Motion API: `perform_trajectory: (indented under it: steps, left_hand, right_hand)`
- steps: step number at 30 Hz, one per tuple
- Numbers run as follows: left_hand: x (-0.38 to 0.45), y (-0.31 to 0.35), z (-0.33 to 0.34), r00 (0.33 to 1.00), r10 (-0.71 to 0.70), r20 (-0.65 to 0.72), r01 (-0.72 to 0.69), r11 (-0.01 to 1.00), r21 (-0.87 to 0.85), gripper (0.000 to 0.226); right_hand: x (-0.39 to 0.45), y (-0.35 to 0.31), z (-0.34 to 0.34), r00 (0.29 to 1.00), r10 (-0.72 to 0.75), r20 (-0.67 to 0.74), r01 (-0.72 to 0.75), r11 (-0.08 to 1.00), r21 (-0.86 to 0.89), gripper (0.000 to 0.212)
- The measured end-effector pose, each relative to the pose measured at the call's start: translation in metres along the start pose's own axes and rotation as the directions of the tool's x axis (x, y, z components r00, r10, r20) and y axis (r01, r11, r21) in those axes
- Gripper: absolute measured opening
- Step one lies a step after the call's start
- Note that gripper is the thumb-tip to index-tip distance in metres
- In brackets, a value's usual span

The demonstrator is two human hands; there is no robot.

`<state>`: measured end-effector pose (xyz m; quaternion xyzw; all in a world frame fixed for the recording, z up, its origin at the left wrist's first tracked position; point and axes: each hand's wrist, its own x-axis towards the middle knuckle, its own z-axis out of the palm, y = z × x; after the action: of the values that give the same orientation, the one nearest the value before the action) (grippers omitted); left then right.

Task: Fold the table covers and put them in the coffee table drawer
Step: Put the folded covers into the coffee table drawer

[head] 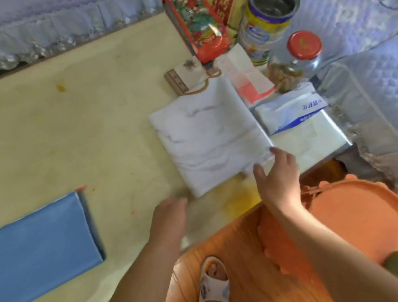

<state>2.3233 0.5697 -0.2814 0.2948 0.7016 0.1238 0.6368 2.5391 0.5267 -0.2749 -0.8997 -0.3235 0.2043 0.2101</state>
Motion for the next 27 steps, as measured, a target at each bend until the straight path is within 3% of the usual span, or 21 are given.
perform_trajectory:
  steps: [4, 8, 11, 14, 17, 20, 23, 27]
  left_hand:
    - [0.029, 0.033, 0.035, 0.998, 0.025, -0.062, -0.028, 0.998, -0.06, 0.035]
    - [0.063, 0.046, 0.056, 0.991, -0.122, -0.046, 0.108, 0.966, -0.237, 0.075]
    - [0.07, 0.053, 0.067, 0.98, -0.174, -0.097, 0.148, 0.962, -0.23, 0.096]
    - [0.068, 0.053, 0.064, 0.983, -0.172, -0.067, 0.153, 0.962, -0.226, 0.078]
    - [0.057, 0.057, 0.051, 0.98, -0.15, 0.131, 0.186, 0.924, -0.335, 0.035]
    - [0.049, 0.065, 0.057, 0.971, -0.011, 0.238, 0.127, 0.869, -0.479, 0.04]
    - [0.028, 0.081, 0.065, 0.977, 0.114, 0.178, -0.002, 0.845, -0.534, 0.041]
    - [-0.028, 0.086, 0.022, 0.926, 0.32, 0.202, -0.159, 0.813, -0.56, 0.047]
  right_hand:
    - [0.064, 0.001, 0.007, 0.989, 0.008, 0.147, -0.005, 1.0, -0.026, 0.06]
    - [0.096, -0.002, 0.009, 0.951, 0.116, 0.287, -0.068, 0.983, -0.171, 0.062]
    - [0.103, -0.005, 0.009, 0.935, 0.145, 0.325, -0.074, 0.972, -0.222, 0.063]
    - [0.1, -0.007, 0.012, 0.927, 0.179, 0.329, -0.128, 0.977, -0.171, 0.064]
    - [0.101, -0.009, 0.014, 0.921, 0.199, 0.334, -0.162, 0.978, -0.135, 0.072]
    - [0.106, -0.009, 0.013, 0.902, 0.245, 0.355, -0.223, 0.969, -0.104, 0.071]
    - [0.102, -0.01, 0.001, 0.885, 0.254, 0.39, -0.286, 0.958, 0.026, 0.081]
    - [0.053, -0.018, -0.038, 0.874, 0.061, 0.482, -0.243, 0.914, 0.325, 0.08]
